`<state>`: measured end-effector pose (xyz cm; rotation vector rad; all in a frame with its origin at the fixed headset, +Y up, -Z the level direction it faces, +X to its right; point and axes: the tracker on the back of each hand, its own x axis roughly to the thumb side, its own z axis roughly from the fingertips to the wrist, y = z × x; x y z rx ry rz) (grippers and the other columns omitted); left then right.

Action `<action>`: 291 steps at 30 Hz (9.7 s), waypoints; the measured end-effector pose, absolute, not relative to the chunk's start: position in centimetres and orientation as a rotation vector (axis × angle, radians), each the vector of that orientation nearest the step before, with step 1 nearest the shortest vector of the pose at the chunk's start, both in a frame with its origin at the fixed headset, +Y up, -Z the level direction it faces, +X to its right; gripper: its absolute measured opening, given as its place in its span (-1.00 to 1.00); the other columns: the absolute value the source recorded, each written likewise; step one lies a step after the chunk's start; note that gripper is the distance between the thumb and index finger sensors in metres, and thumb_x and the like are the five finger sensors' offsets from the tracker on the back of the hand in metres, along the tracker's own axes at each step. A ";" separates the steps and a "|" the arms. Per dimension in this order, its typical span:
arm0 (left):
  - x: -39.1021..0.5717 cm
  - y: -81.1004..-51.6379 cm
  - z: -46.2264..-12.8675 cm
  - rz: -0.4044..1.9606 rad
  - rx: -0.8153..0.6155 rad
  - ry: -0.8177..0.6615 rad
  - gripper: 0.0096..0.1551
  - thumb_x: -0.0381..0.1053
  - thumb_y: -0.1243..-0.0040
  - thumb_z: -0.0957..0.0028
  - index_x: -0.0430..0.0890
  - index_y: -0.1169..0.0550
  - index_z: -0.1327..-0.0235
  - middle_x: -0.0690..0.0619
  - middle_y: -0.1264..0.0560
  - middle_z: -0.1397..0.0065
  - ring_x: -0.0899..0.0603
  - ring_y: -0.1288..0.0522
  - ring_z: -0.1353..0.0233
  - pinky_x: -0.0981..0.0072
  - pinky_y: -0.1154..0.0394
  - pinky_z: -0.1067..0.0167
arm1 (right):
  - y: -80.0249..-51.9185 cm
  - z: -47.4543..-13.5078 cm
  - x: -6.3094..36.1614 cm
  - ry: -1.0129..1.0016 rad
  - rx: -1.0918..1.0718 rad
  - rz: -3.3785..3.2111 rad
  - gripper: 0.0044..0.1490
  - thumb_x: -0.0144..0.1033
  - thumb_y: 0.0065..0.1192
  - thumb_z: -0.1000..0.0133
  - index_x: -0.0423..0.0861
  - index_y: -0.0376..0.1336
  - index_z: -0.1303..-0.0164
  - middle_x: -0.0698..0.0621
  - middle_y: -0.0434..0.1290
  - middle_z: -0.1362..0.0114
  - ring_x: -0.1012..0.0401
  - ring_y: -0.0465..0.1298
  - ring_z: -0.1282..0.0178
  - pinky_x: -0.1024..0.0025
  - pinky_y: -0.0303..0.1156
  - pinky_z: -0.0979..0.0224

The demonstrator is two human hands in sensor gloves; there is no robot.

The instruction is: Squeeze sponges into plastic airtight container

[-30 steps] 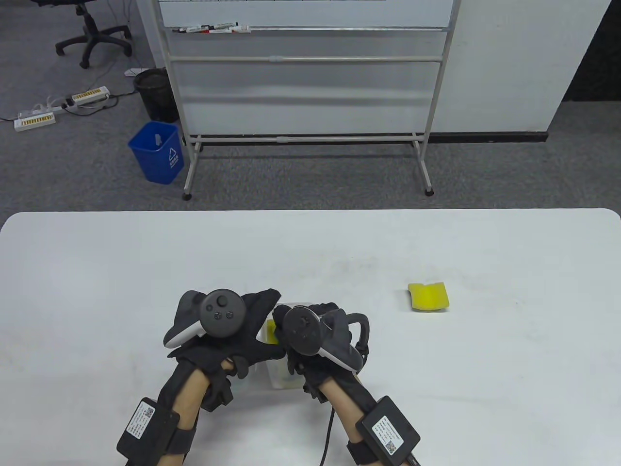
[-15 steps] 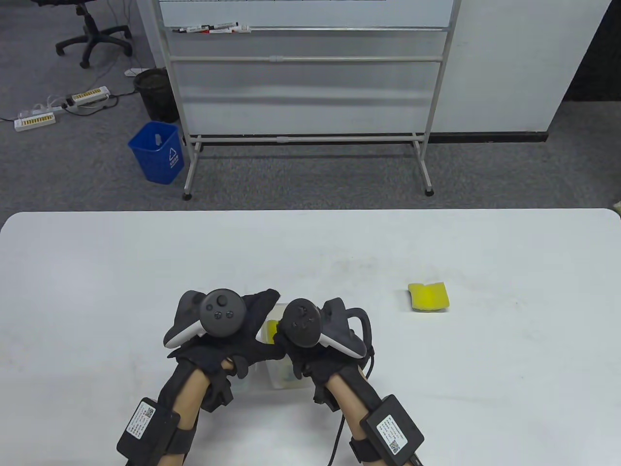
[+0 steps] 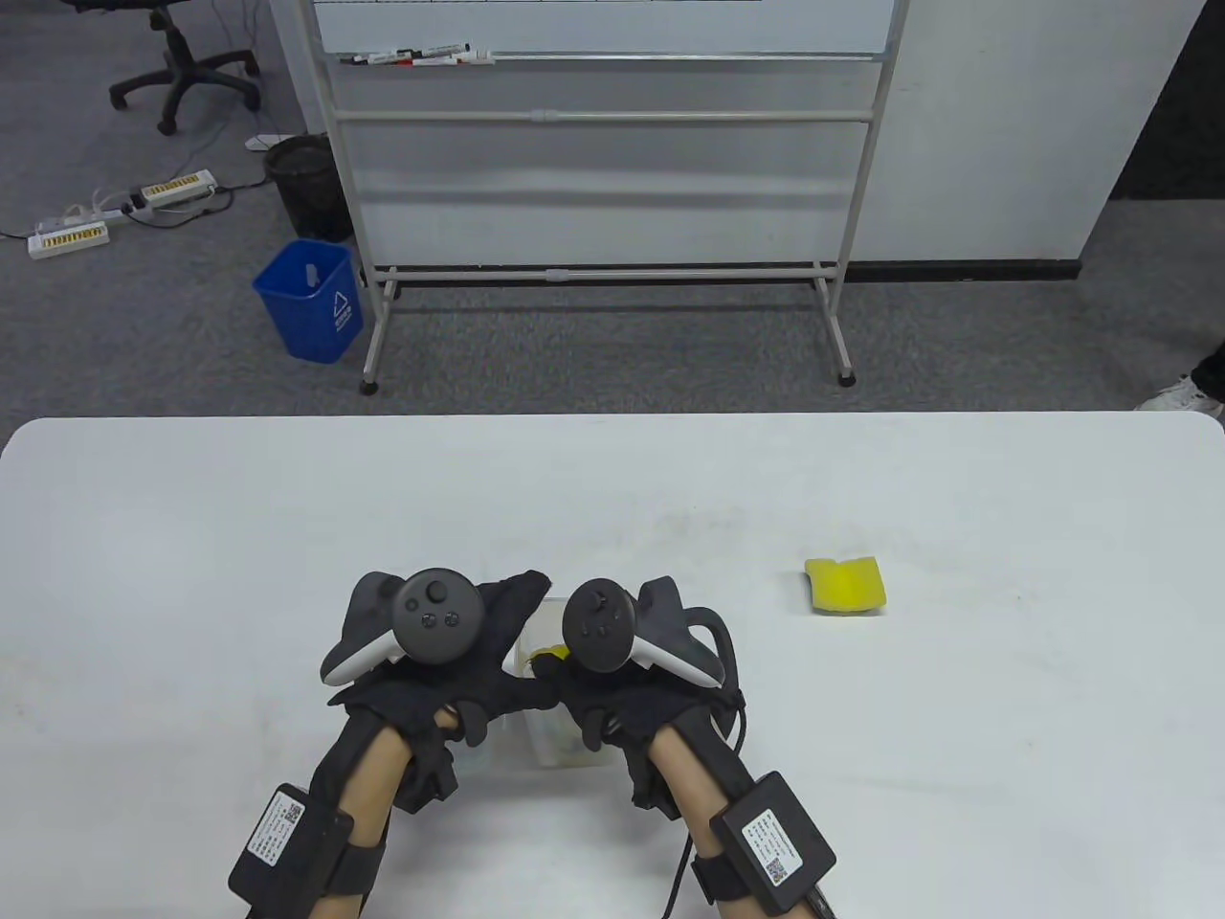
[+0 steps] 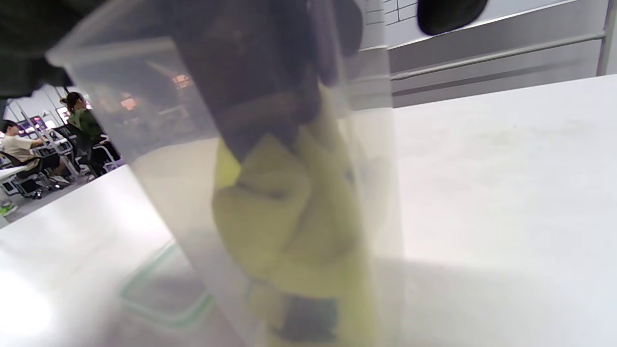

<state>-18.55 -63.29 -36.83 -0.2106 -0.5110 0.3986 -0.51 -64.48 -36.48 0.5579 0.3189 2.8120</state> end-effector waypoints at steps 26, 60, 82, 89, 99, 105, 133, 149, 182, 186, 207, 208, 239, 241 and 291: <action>-18.7 -63.4 -36.9 0.418 -0.230 -0.516 0.21 0.39 -0.32 0.10 -0.02 0.01 -0.64 -0.09 -0.05 -0.79 -0.40 -0.09 -0.71 -0.43 -0.15 -0.53 | -62.0 -36.3 2.0 0.084 0.589 2.454 -0.13 0.24 0.01 -0.08 -0.17 0.62 -0.08 -0.07 0.55 -0.47 -0.08 0.49 -0.44 -0.33 0.17 -0.55; -26.6 -61.5 -37.1 0.336 0.194 -0.051 0.04 0.41 -0.09 -0.02 -0.03 -0.04 -0.64 -0.13 0.05 -0.79 -0.36 0.09 -0.73 -0.42 0.00 -0.53 | -75.4 -46.1 20.2 0.241 -0.639 2.558 -0.11 0.30 0.05 -0.07 0.11 0.22 -0.60 -0.11 -0.15 -0.79 -0.11 -0.10 -0.78 -0.17 -0.10 -0.65; -24.7 -59.7 -35.5 0.788 0.290 -0.225 -0.11 0.34 -0.17 -0.02 -0.12 -0.35 -0.52 -0.20 -0.32 -0.67 -0.40 -0.29 -0.61 -0.24 -0.27 -0.50 | -60.9 -38.7 14.2 -0.516 0.117 1.919 -0.09 0.27 0.08 -0.05 -0.11 0.35 -0.44 -0.14 0.29 -0.66 -0.14 0.30 -0.61 -0.13 0.20 -0.58; -22.8 -58.8 -34.5 0.965 0.249 -0.371 -0.13 0.37 -0.15 -0.03 -0.08 -0.37 -0.50 -0.18 -0.45 -0.58 -0.37 -0.44 -0.52 -0.22 -0.41 -0.42 | -57.4 -34.1 6.4 -0.429 0.555 1.729 -0.12 0.29 0.06 -0.06 -0.05 0.35 -0.44 -0.07 0.32 -0.67 -0.09 0.33 -0.61 -0.12 0.22 -0.59; -21.8 -59.8 -35.1 1.345 0.069 -0.520 -0.10 0.38 -0.21 -0.02 -0.13 -0.36 -0.48 -0.17 -0.53 -0.48 -0.30 -0.59 -0.39 -0.16 -0.54 -0.32 | -58.2 -32.7 1.6 -0.341 0.739 1.535 -0.17 0.28 0.09 -0.05 -0.01 0.41 -0.37 -0.03 0.38 -0.64 -0.04 0.38 -0.57 -0.23 0.20 -0.58; -22.0 -60.1 -35.3 1.378 0.098 -0.482 -0.21 0.25 -0.33 0.01 -0.12 -0.43 -0.39 -0.11 -0.59 -0.36 -0.21 -0.64 -0.28 -0.08 -0.57 -0.27 | -58.8 -33.0 1.3 -0.258 0.751 1.539 -0.16 0.30 0.06 -0.06 0.01 0.43 -0.39 0.00 0.44 -0.62 0.02 0.41 -0.57 -0.18 0.22 -0.58; -19.0 -60.1 -34.9 0.551 0.162 -0.490 -0.07 0.35 -0.31 0.09 -0.04 -0.35 -0.50 -0.10 -0.48 -0.55 -0.29 -0.46 -0.52 -0.24 -0.45 -0.39 | -58.1 -33.2 2.8 -0.607 0.469 2.361 -0.31 -0.12 0.59 0.11 0.02 0.48 -0.28 0.01 0.69 -0.13 0.11 0.70 0.02 0.05 0.53 -0.29; -18.7 -63.8 -37.1 0.486 -0.240 -0.577 0.28 0.39 -0.36 0.11 0.00 0.10 -0.63 -0.09 0.02 -0.80 -0.37 0.03 -0.74 -0.47 -0.08 -0.54 | -61.1 -34.5 0.0 -0.414 0.432 2.621 -0.37 -0.03 0.60 0.13 0.01 0.50 -0.14 0.02 0.75 0.12 0.20 0.72 0.30 0.04 0.50 -0.35; -18.3 -63.8 -37.0 0.438 -0.248 -0.566 0.38 0.40 -0.42 0.22 -0.02 0.12 -0.62 -0.11 0.00 -0.78 -0.37 -0.02 -0.73 -0.42 -0.10 -0.55 | -63.8 -36.7 -1.0 0.317 0.720 2.712 -0.27 0.07 0.00 -0.11 -0.11 0.55 -0.16 0.07 0.48 -0.61 -0.01 0.44 -0.57 0.17 -0.16 -0.70; -18.4 -63.8 -37.1 0.442 -0.253 -0.570 0.38 0.38 -0.43 0.24 -0.02 0.11 -0.62 -0.10 0.00 -0.78 -0.36 -0.02 -0.73 -0.42 -0.10 -0.55 | -64.1 -36.8 -1.3 0.409 0.708 2.749 -0.13 0.11 -0.17 -0.10 -0.15 0.54 -0.21 0.11 0.46 -0.65 0.01 0.37 -0.62 0.23 -0.25 -0.70; -18.8 -63.9 -37.3 0.442 -0.284 -0.595 0.30 0.36 -0.41 0.16 0.02 0.07 -0.63 -0.05 0.03 -0.80 -0.38 -0.03 -0.73 -0.42 -0.10 -0.55 | -63.9 -36.2 -0.9 0.169 0.732 2.670 -0.18 0.19 -0.06 -0.07 -0.07 0.57 -0.16 0.00 0.56 -0.49 0.01 0.50 -0.47 0.14 -0.12 -0.68; -18.8 -64.0 -37.3 0.443 -0.290 -0.596 0.28 0.36 -0.40 0.14 0.02 0.07 -0.63 -0.05 0.03 -0.81 -0.38 -0.03 -0.73 -0.42 -0.10 -0.55 | -63.7 -36.1 -0.7 0.134 0.741 2.648 -0.18 0.20 -0.04 -0.07 -0.07 0.57 -0.16 -0.01 0.57 -0.49 0.00 0.53 -0.46 0.10 -0.07 -0.67; -23.8 -64.0 -38.2 0.502 -0.260 -0.472 0.25 0.36 -0.39 0.11 0.03 0.06 -0.64 -0.12 0.09 -0.79 -0.40 0.09 -0.73 -0.45 -0.03 -0.55 | -61.4 -36.3 11.9 -0.303 0.299 2.221 0.01 0.37 0.14 -0.04 0.12 0.07 -0.67 -0.09 0.21 -0.75 -0.08 0.22 -0.74 -0.10 0.02 -0.68; -24.5 -65.6 -38.9 0.396 -0.324 -0.416 0.27 0.36 -0.40 0.13 0.03 0.07 -0.63 -0.12 0.09 -0.79 -0.39 0.10 -0.74 -0.45 -0.02 -0.56 | -61.5 -36.4 12.3 -0.294 0.269 2.250 0.02 0.37 0.13 -0.04 0.13 0.04 -0.68 -0.08 0.18 -0.76 -0.09 0.19 -0.76 -0.11 0.00 -0.68; -19.0 -59.5 -34.8 0.385 0.283 -0.597 0.45 0.40 -0.53 0.33 -0.13 0.02 -0.60 -0.27 -0.01 -0.71 -0.43 -0.06 -0.66 -0.47 -0.16 -0.52 | -58.6 -34.4 10.1 -0.363 0.299 2.206 0.09 0.38 0.29 0.03 -0.14 0.25 -0.54 -0.15 0.52 -0.46 -0.02 0.62 -0.24 -0.02 0.42 -0.39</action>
